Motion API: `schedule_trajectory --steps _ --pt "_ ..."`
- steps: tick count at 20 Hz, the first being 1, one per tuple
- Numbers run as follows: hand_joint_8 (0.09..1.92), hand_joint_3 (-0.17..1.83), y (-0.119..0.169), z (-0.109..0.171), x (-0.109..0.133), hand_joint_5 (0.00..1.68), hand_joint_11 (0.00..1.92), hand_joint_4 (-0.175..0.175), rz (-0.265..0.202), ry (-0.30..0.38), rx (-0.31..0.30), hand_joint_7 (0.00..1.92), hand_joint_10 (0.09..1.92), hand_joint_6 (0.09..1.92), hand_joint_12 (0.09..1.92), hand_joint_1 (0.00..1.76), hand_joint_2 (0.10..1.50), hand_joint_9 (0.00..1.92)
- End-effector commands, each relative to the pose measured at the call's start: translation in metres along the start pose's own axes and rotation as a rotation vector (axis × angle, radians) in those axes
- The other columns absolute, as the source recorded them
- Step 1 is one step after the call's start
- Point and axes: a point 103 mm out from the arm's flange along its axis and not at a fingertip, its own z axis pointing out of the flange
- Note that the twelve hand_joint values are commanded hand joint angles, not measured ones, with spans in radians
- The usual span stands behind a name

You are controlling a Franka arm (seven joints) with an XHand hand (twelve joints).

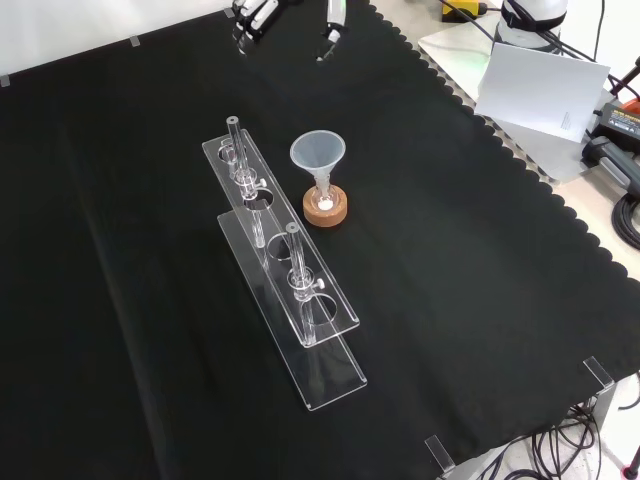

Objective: Remove the funnel from the round-bottom flask.

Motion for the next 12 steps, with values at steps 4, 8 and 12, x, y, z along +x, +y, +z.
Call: schedule_trajectory --steps 4,8,12 --pt "0.62 0.45 -0.02 -0.016 0.046 0.18 0.22 -0.046 -0.073 0.038 0.052 0.0 0.79 0.09 1.52 0.6 0.68 0.23" --pt "0.58 0.44 -0.02 -0.01 0.061 0.18 0.22 -0.046 -0.096 0.047 0.073 0.0 0.8 0.09 1.52 0.6 0.69 0.22" --pt "0.48 0.42 -0.02 -0.007 0.08 0.17 0.21 -0.047 -0.127 0.041 0.081 0.0 0.82 0.09 1.52 0.59 0.69 0.18"
